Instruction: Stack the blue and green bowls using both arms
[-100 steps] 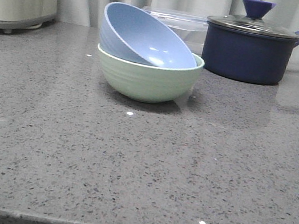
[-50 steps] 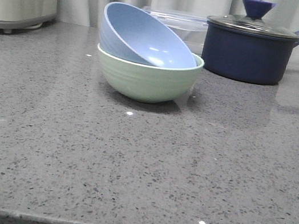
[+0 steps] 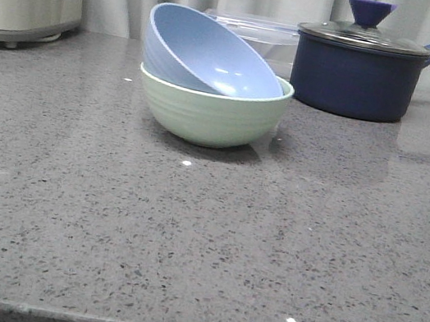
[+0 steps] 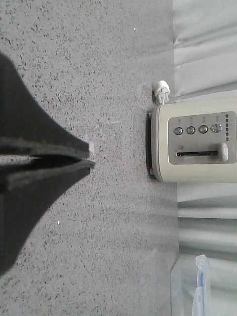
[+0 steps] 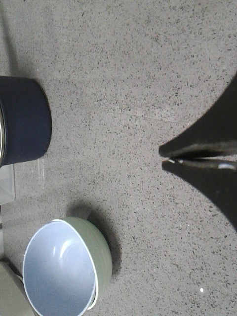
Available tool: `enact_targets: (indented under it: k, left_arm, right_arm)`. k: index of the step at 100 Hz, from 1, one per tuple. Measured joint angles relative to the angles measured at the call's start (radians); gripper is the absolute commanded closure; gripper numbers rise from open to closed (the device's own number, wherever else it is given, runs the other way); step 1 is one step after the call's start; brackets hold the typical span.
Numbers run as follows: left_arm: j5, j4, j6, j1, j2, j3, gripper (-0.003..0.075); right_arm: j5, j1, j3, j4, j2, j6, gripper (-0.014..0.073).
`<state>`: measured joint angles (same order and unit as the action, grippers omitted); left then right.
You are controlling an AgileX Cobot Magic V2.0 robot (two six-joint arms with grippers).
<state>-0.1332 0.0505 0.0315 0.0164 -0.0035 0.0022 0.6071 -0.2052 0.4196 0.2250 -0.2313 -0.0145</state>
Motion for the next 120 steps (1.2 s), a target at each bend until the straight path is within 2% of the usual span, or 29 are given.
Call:
enact_targets:
  k: [13, 31, 45, 62, 76, 94, 120]
  left_arm:
    - [0.0, 0.0, 0.0, 0.0, 0.0, 0.0, 0.0741]
    - [0.0, 0.0, 0.0, 0.0, 0.0, 0.0, 0.0741]
    - [0.0, 0.0, 0.0, 0.0, 0.0, 0.0, 0.0741]
    - [0.0, 0.0, 0.0, 0.0, 0.0, 0.0, 0.0741]
    - [0.0, 0.0, 0.0, 0.0, 0.0, 0.0, 0.0741]
    - [0.0, 0.0, 0.0, 0.0, 0.0, 0.0, 0.0741]
    - [0.0, 0.0, 0.0, 0.0, 0.0, 0.0, 0.0741]
  right_arm:
    - [-0.003, 0.0, -0.02, -0.01, 0.0, 0.0, 0.0582]
    - [-0.078, 0.021, -0.055, -0.138, 0.0, 0.0, 0.0582]
    - [-0.259, 0.068, -0.112, -0.172, 0.002, 0.0, 0.0582]
    - [-0.567, 0.116, -0.231, -0.182, 0.046, 0.0, 0.0582]
    - [-0.693, 0.146, -0.343, -0.186, 0.105, -0.017, 0.0582]
    - [-0.673, 0.173, -0.444, -0.245, 0.186, -0.131, 0.0582]
    - [-0.566, 0.173, -0.446, -0.296, 0.241, -0.157, 0.0582]
